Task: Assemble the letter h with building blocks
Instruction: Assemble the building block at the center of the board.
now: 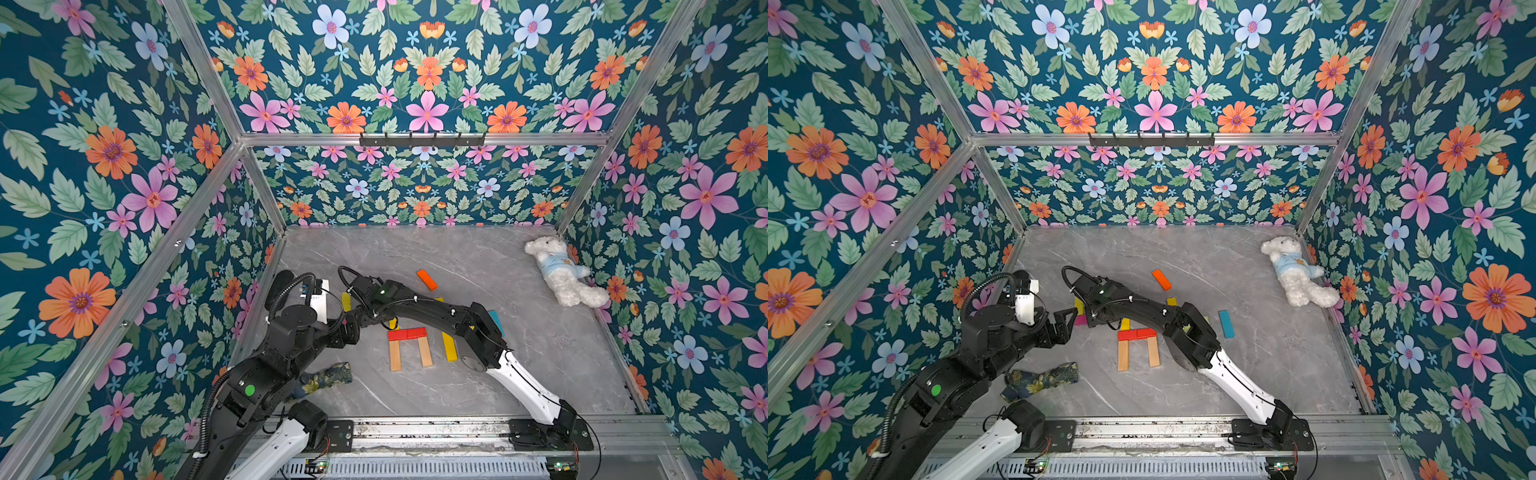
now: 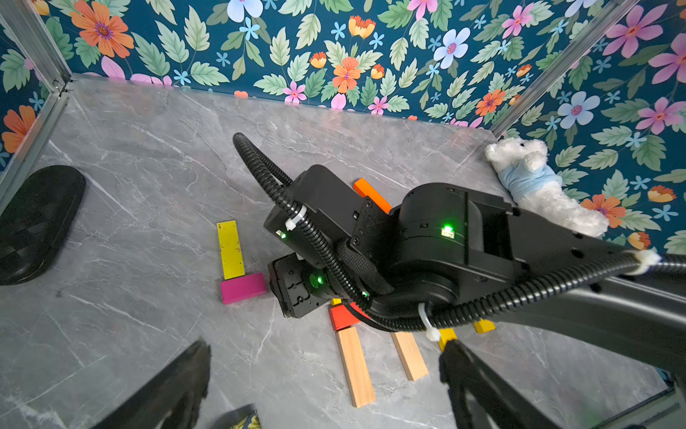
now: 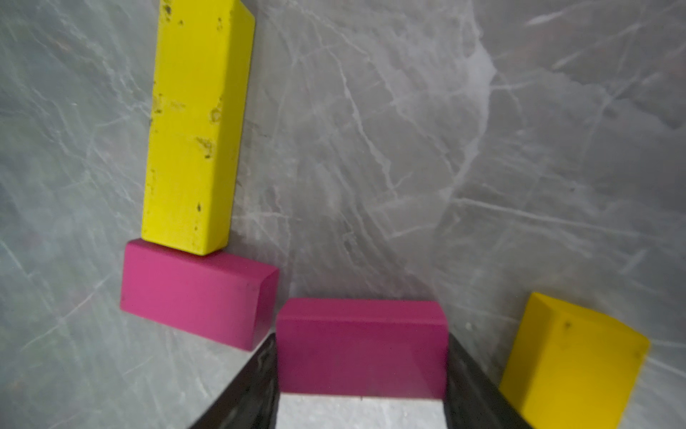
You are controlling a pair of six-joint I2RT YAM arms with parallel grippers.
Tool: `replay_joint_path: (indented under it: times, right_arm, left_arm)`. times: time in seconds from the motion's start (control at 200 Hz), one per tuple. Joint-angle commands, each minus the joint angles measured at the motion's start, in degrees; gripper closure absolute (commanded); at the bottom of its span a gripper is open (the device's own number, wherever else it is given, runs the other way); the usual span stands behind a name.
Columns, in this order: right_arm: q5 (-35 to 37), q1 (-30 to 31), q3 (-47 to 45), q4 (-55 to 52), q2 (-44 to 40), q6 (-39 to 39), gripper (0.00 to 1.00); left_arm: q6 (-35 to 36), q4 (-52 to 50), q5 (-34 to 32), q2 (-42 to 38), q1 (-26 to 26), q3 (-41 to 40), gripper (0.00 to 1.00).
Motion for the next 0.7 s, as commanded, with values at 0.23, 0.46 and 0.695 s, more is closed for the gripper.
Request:
replay_joint_path:
  times: [0.23,0.46,0.695]
  right_arm:
    - [-0.41,-0.43,0.32,0.16,0.60,1.91,0.29]
    - [0.21,-0.60,0.17,1.74,-1.07,1.70,0.27]
    - [-1.31,-1.53,-11.13,9.15,-8.21,2.31,0.35]
  left_arm:
    - [0.59,1.03,-0.77,0.17,0.05,0.50,0.01]
    - [0.59,1.10,-0.35,0.26,0.05,0.37,0.01]
    - [0.49,1.02,-0.42,0.17,0.03,0.38,0.01]
